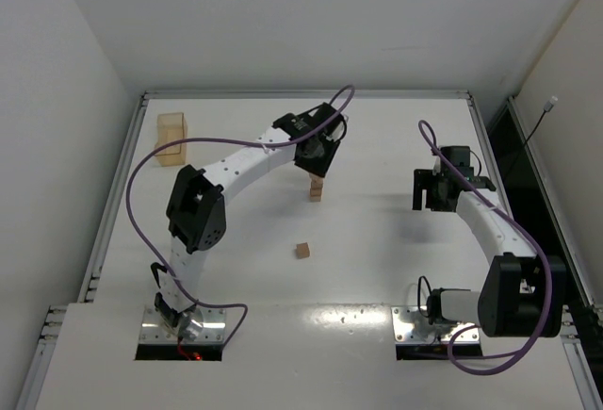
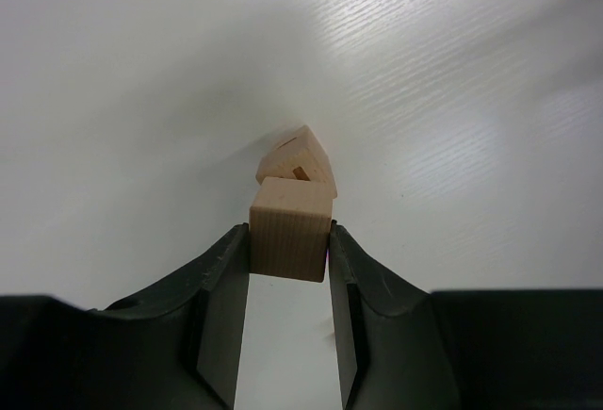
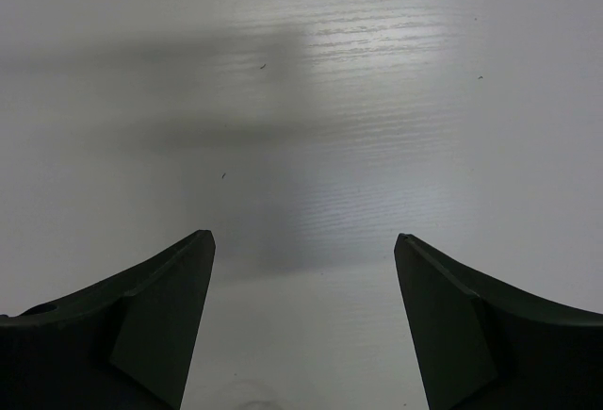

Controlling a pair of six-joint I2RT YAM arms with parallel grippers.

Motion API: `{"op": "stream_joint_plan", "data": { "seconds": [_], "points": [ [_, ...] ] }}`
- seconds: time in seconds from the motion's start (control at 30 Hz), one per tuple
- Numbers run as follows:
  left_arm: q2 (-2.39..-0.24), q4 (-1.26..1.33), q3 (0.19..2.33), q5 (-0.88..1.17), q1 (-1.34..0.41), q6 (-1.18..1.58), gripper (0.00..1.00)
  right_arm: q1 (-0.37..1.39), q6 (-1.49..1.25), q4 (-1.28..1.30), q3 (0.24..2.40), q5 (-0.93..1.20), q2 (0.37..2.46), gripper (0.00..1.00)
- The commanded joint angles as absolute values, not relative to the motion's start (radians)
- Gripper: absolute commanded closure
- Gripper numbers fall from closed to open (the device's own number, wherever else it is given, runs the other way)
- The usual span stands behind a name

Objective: Build the wood block tower

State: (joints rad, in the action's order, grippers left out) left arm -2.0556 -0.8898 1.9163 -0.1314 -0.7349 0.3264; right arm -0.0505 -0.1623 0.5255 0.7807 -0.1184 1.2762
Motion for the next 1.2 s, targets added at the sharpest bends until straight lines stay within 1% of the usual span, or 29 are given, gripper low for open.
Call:
{"op": "stream_joint_plan", "data": {
  "seconds": [0.0, 0.1, 0.2, 0.5, 1.07, 1.17],
  "points": [
    [-2.068, -0.89, 1.956, -0.124, -0.736, 0.324, 1.0, -0.055, -0.178, 0.503, 0.807, -0.103, 1.252, 0.26],
    [-2.068, -0.89, 1.956, -0.124, -0.736, 0.324, 1.0, -0.055, -0.178, 0.503, 0.807, -0.103, 1.252, 0.26],
    [-2.068, -0.89, 1.956, -0.115, -0.736, 0.324, 0.96, -0.055, -0.178, 0.503, 0.807, -0.103, 1.252, 0.26],
    [-2.086, -0.89, 1.956, -0.115, -0.736, 0.314, 0.89, -0.055, -0.178, 0.503, 0.807, -0.103, 1.261, 0.26],
    [-2.095, -0.899, 1.976, -0.156, -0.736, 0.324, 0.89, -0.055, -0.178, 0.503, 0.807, -0.094, 1.27, 0.26],
    [-2.095, -0.899, 1.976, -0.156, -0.736, 0.324, 0.82, -0.055, -0.178, 0.503, 0.807, -0.084, 1.27, 0.26]
  ]
}}
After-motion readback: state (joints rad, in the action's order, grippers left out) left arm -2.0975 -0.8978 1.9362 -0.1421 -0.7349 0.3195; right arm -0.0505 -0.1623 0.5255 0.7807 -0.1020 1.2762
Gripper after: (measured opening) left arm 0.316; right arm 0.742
